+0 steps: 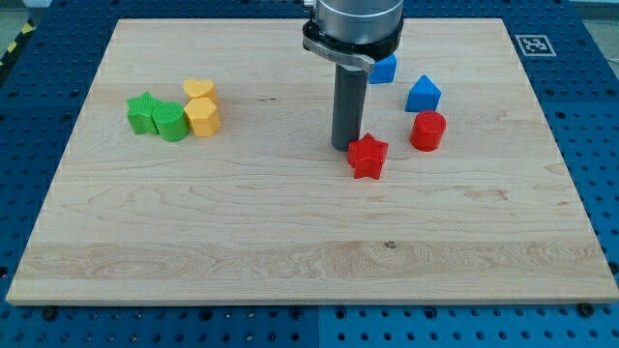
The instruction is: Move the red star slightly up
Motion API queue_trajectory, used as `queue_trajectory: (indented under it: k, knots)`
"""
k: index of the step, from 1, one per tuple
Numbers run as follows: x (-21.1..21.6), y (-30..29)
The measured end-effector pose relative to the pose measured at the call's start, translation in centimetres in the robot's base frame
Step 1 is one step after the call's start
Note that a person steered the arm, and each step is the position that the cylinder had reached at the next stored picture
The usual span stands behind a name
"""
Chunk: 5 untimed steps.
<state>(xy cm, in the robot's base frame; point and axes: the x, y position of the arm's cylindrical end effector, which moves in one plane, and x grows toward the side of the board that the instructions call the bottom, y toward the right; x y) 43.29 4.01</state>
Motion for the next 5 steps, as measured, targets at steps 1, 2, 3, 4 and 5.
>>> queue_trajectory:
  k: [1, 2, 3, 4, 5]
  knots:
    - [-0.1, -1.1]
    - [2.5, -4.3]
    - [6.7, -3.0]
    - [8.4, 1.1]
    - [8.3, 1.1]
